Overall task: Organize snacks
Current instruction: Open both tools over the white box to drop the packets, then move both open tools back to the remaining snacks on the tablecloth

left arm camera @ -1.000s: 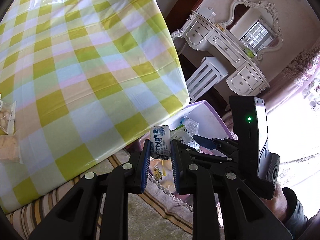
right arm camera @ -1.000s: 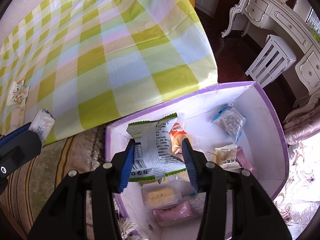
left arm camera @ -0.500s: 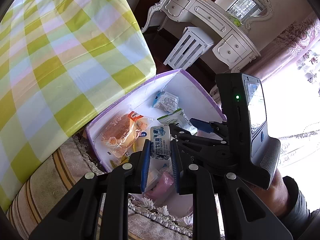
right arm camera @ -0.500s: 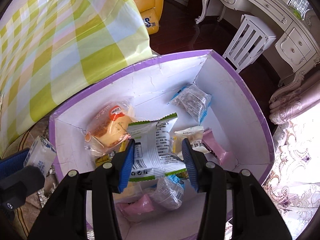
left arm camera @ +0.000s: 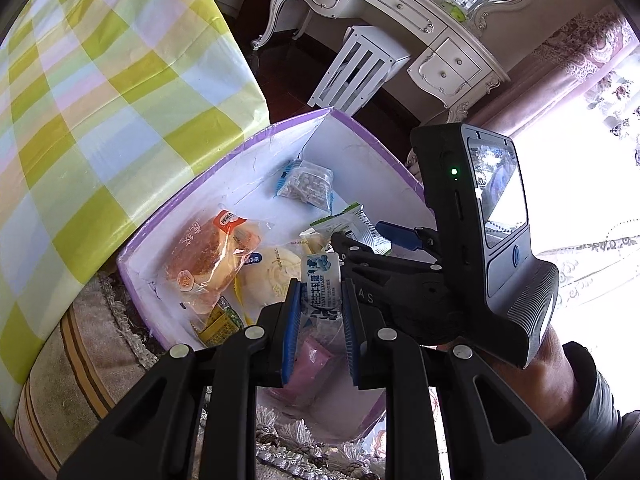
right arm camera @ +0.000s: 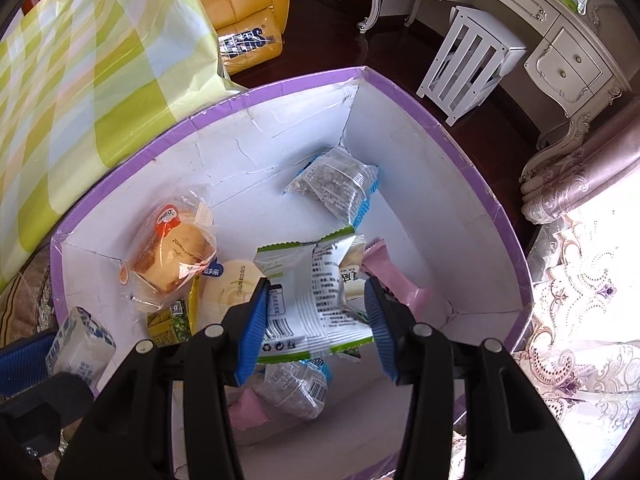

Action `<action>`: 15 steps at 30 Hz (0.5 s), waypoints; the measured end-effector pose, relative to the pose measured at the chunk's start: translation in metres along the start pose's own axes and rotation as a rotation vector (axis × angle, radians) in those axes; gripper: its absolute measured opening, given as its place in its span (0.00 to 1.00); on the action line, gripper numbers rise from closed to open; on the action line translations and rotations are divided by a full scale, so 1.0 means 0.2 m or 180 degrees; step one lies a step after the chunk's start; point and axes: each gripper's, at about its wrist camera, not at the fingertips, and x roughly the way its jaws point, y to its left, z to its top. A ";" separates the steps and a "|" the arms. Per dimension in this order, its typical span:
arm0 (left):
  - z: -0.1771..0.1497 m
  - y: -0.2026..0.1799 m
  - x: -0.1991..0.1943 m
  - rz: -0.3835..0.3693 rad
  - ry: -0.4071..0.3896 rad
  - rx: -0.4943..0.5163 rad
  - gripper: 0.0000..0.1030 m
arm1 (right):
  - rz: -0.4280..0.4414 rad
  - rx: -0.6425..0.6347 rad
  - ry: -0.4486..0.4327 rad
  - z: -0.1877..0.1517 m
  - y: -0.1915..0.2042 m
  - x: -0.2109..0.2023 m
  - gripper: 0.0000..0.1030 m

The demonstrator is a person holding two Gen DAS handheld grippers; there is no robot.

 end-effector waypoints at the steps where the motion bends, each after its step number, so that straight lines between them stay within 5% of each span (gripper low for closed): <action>1: 0.01 0.00 0.01 -0.0002 0.0006 0.0006 0.20 | 0.0004 0.0010 0.0003 0.00 0.00 0.00 0.47; 3: 0.01 0.00 0.01 -0.0007 0.0024 0.0001 0.21 | -0.0010 0.0025 0.0004 0.00 -0.01 0.01 0.50; 5: 0.01 0.01 0.02 -0.0010 0.0034 -0.0017 0.24 | -0.0040 0.0042 -0.0023 0.00 -0.01 0.00 0.66; 15: 0.01 0.05 -0.04 -0.0021 -0.0098 -0.0141 0.44 | -0.0079 0.0098 -0.0139 0.03 -0.02 -0.06 0.73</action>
